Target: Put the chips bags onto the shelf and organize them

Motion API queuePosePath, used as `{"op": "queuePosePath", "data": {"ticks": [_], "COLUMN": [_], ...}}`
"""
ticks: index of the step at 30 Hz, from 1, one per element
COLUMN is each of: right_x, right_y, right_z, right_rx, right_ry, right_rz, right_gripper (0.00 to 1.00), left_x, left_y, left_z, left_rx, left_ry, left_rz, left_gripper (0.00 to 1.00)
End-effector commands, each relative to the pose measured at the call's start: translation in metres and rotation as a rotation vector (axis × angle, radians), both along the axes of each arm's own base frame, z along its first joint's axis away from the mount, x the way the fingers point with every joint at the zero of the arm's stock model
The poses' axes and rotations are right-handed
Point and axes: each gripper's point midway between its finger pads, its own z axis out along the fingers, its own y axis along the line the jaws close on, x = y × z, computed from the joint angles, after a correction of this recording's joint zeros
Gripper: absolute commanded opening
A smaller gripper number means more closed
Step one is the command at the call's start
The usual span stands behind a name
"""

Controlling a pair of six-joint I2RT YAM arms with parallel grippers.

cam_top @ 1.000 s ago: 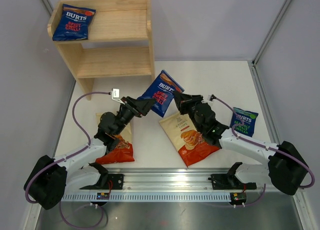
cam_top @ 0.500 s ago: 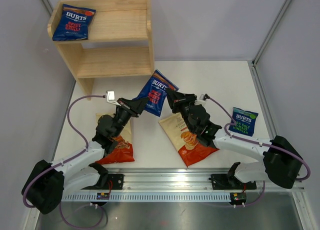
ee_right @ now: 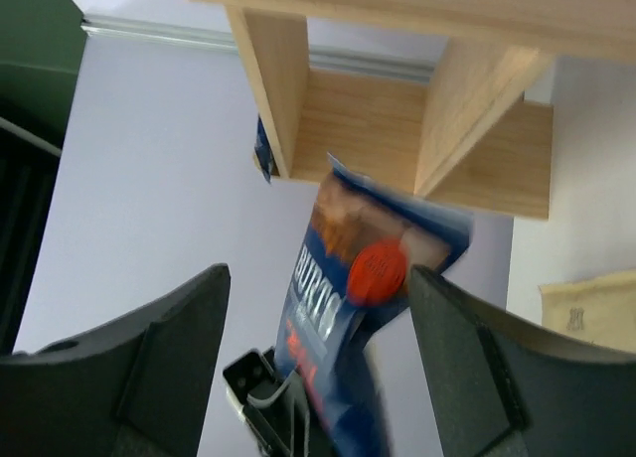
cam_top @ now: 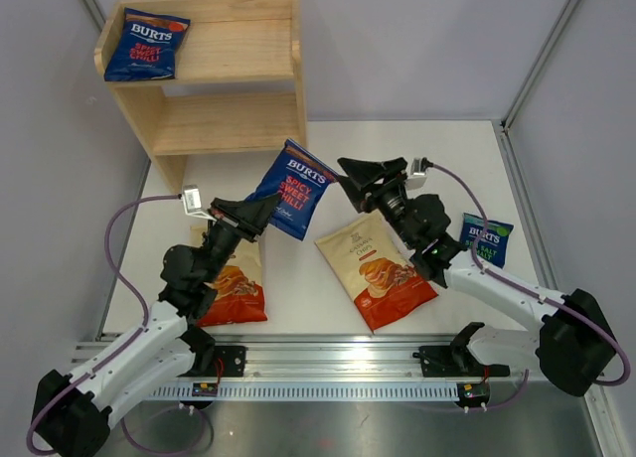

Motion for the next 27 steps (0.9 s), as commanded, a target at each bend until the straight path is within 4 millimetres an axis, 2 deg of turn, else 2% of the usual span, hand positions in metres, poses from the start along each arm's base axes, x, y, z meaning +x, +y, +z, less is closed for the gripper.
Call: {"op": "queuePosePath", "data": {"ticks": [1, 3, 4, 5, 6, 7, 8, 12, 13, 14, 16, 17, 19, 21, 24, 25, 27], "right_x": [-0.028, -0.027, -0.045, -0.050, -0.052, -0.070, -0.076, -0.100, -0.109, -0.116, -0.126, -0.132, -0.135, -0.138, -0.139, -0.140, -0.139], "right_y": [0.002, -0.005, 0.000, -0.002, -0.006, -0.006, -0.006, -0.010, -0.011, -0.014, -0.017, -0.020, -0.021, -0.023, -0.024, -0.024, -0.024], "right_z": [0.016, 0.011, 0.017, 0.020, 0.025, 0.029, 0.030, 0.052, 0.056, 0.068, 0.074, 0.081, 0.085, 0.089, 0.093, 0.093, 0.091], "right_rx": [-0.096, -0.154, -0.180, -0.207, -0.219, -0.244, -0.260, -0.255, -0.217, -0.192, -0.140, -0.123, -0.089, -0.072, -0.053, -0.062, -0.102], "right_ry": [-0.176, -0.180, -0.234, -0.283, -0.303, -0.366, -0.387, -0.495, -0.478, -0.550, -0.542, -0.593, -0.573, -0.585, -0.571, -0.580, -0.591], "right_rz": [0.279, 0.349, 0.468, 0.501, 0.525, 0.610, 0.649, 0.761, 0.819, 0.826, 0.878, 0.879, 0.899, 0.903, 0.904, 0.904, 0.881], "right_gripper": [0.81, 0.82, 0.82, 0.84, 0.84, 0.84, 0.87, 0.88, 0.88, 0.88, 0.88, 0.88, 0.87, 0.82, 0.65, 0.55, 0.45], "left_x": [-0.029, -0.041, -0.046, -0.052, -0.063, -0.067, -0.072, -0.096, -0.100, -0.106, -0.113, -0.116, -0.121, -0.125, -0.125, -0.125, -0.125], "left_y": [0.003, -0.002, -0.003, -0.002, -0.007, -0.009, -0.010, -0.018, -0.019, -0.020, -0.022, -0.022, -0.024, -0.026, -0.027, -0.027, -0.028], "left_z": [0.059, 0.069, 0.074, 0.087, 0.090, 0.094, 0.102, 0.111, 0.113, 0.117, 0.117, 0.118, 0.115, 0.113, 0.109, 0.107, 0.104], "left_rx": [-0.017, 0.002, 0.007, -0.002, 0.018, 0.022, 0.012, -0.001, -0.005, -0.020, -0.008, -0.009, 0.006, 0.014, 0.020, 0.028, 0.046], "left_ry": [-0.164, -0.183, -0.197, -0.227, -0.252, -0.264, -0.279, -0.341, -0.361, -0.388, -0.414, -0.434, -0.448, -0.465, -0.464, -0.467, -0.461], "left_rz": [-0.066, -0.131, -0.156, -0.180, -0.238, -0.263, -0.289, -0.434, -0.456, -0.483, -0.523, -0.535, -0.566, -0.592, -0.599, -0.596, -0.600], "left_gripper": [0.00, 0.00, 0.00, 0.00, 0.00, 0.00, 0.00, 0.00, 0.00, 0.00, 0.00, 0.00, 0.00, 0.00, 0.00, 0.03, 0.05]}}
